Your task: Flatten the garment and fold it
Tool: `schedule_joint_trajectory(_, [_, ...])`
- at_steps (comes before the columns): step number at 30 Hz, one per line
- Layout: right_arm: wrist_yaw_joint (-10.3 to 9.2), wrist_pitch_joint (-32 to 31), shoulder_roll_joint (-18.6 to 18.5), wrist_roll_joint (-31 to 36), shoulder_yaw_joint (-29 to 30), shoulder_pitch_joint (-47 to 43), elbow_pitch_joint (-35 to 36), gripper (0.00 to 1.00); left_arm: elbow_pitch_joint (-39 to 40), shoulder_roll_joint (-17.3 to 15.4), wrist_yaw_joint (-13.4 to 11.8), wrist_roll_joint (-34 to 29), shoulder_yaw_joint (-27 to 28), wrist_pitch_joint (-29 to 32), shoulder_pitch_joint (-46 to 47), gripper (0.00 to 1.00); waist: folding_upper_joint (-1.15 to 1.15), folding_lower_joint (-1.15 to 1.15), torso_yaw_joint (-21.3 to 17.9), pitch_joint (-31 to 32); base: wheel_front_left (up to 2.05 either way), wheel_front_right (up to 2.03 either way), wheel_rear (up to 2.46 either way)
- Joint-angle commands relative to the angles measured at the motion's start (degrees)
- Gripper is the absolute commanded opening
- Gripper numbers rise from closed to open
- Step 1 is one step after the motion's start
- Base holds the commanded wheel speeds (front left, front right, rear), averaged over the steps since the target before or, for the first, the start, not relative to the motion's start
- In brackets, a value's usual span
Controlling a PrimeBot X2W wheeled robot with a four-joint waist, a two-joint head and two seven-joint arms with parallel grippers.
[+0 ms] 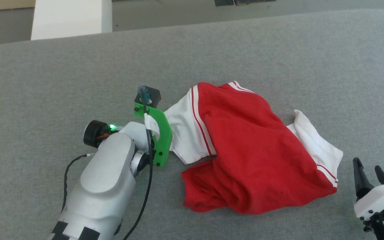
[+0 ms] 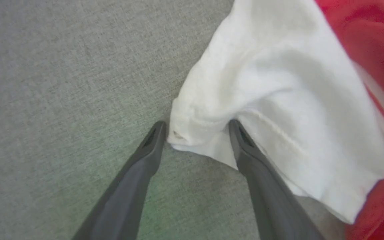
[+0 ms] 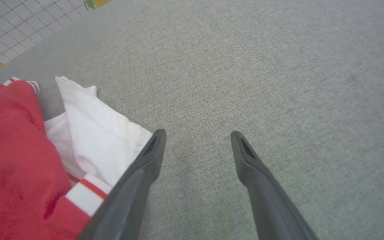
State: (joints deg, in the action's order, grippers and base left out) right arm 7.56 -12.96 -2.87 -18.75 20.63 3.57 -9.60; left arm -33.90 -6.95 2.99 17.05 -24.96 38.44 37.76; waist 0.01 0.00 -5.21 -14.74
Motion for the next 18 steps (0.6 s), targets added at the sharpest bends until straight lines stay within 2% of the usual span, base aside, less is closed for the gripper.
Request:
schedule_joint_trajectory(1, [-0.08, 0.64, 0.00, -0.32, -0.32, 1.16, -0.22, 1.00, -1.54, 0.28, 0.57, 0.99, -0.26, -0.51, -0.84, 0.46, -0.01, 0.00, -0.11, -0.69, 0.00, 0.00, 0.00])
schedule_joint_trajectory(2, [-0.08, 0.71, 0.00, -0.31, -0.48, 1.23, -0.38, 1.00, -1.75, 0.50, 0.94, 1.43, -0.30, -1.12, -0.96, 0.15, -0.01, 0.00, 0.20, -0.62, 0.00, 0.00, 0.00])
schedule_joint_trajectory(3, [-0.08, 0.76, 0.00, -0.17, -0.65, 1.26, -0.55, 1.00, -2.09, 0.83, 1.30, 2.27, -0.14, -1.54, -1.18, 0.00, -0.01, 0.00, 0.62, -0.44, 0.00, 0.00, 0.00])
schedule_joint_trajectory(6, [-0.08, 0.77, 0.00, 0.18, -0.93, 1.33, -0.84, 1.00, -1.77, 1.52, 1.38, 5.04, 1.88, -4.00, -1.29, 0.00, -0.01, 0.00, 1.81, 0.27, 0.00, 0.00, 0.00])
schedule_joint_trajectory(10, [-0.08, 0.59, 0.00, 0.73, -0.77, 1.16, -1.07, 1.00, 2.13, 2.02, -0.74, 11.16, 9.31, -10.87, -2.05, 0.00, -0.01, 0.00, 3.91, 1.66, 0.00, 0.00, 0.00])
schedule_joint_trajectory(15, [-0.08, -0.18, 0.00, 1.48, -0.70, 0.52, -1.17, 1.00, 9.89, 0.29, -5.36, 16.71, 19.38, -18.29, -8.60, 0.00, -0.01, 0.00, 6.61, 3.38, 0.00, 0.00, 0.00])
schedule_joint_trajectory(18, [-0.08, -0.68, 0.00, 1.79, -0.84, 0.24, -1.05, 1.00, 13.39, -1.03, -8.47, 18.30, 23.69, -19.85, -15.08, 0.00, -0.01, 0.00, 7.80, 4.10, 0.00, 0.00, 0.00])
